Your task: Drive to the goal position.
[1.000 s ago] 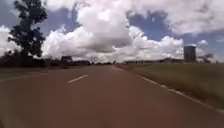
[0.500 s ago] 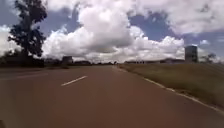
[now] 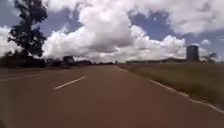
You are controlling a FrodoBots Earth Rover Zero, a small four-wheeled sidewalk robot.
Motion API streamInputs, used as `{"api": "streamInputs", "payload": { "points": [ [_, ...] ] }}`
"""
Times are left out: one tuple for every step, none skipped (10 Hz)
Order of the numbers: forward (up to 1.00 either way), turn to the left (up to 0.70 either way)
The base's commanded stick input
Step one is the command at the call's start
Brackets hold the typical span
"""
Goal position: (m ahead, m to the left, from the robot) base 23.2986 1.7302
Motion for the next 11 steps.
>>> {"api": "streamInputs", "payload": {
  "points": [
    [1.0, 0.0],
    [1.0, 0.0],
    [1.0, 0.0],
    [1.0, 0.0],
    [1.0, 0.0],
    [1.0, 0.0],
    [1.0, -0.01],
    [1.0, -0.06],
    [1.0, -0.34],
    [1.0, -0.15],
    [1.0, 0.0]
  ]
}}
